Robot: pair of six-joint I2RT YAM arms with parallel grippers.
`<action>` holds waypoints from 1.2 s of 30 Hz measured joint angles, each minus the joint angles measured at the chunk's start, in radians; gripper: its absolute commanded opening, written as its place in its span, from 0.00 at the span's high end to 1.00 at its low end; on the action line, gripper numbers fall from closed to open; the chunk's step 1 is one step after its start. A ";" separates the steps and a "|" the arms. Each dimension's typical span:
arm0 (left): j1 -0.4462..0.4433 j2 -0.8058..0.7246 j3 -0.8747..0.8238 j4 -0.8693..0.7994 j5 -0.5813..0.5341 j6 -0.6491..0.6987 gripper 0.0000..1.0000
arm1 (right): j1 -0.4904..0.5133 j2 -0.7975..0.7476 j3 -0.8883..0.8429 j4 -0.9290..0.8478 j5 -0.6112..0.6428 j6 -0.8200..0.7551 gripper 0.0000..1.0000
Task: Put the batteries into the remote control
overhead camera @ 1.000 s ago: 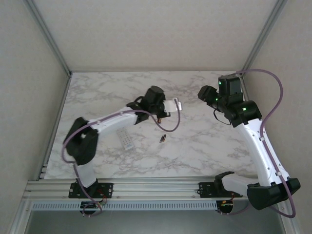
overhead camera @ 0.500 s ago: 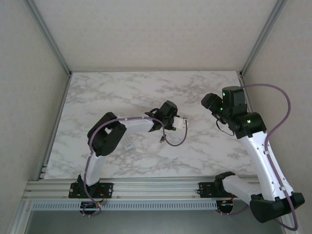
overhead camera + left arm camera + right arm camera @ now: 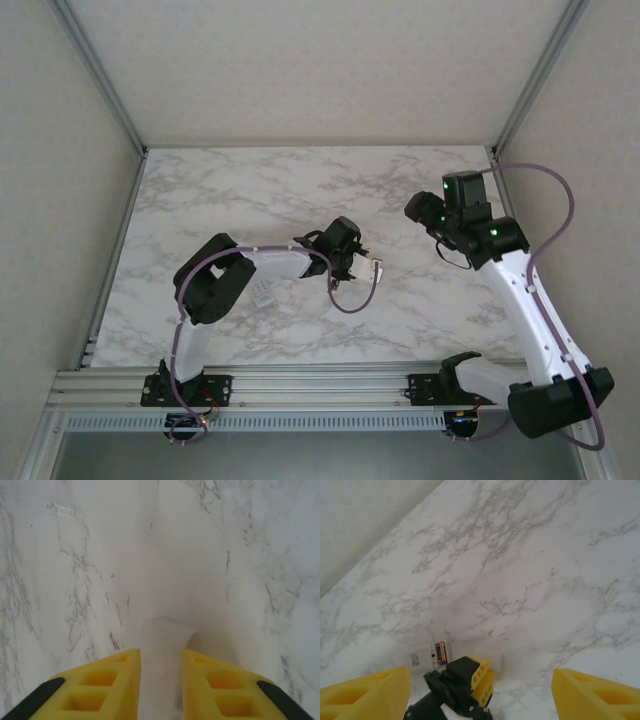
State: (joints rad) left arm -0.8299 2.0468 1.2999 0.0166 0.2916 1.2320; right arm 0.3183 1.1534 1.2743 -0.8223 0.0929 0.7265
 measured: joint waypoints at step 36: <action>0.269 -1.182 -0.550 -0.035 -0.372 -1.096 0.00 | 0.192 0.575 -0.074 0.100 -0.139 -2.223 0.01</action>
State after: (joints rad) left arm -0.5610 0.8646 0.7494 -0.0181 -0.0807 0.1356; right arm 0.5106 1.7287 1.2003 -0.7227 -0.0460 -1.4967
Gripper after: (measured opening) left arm 0.994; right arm 0.987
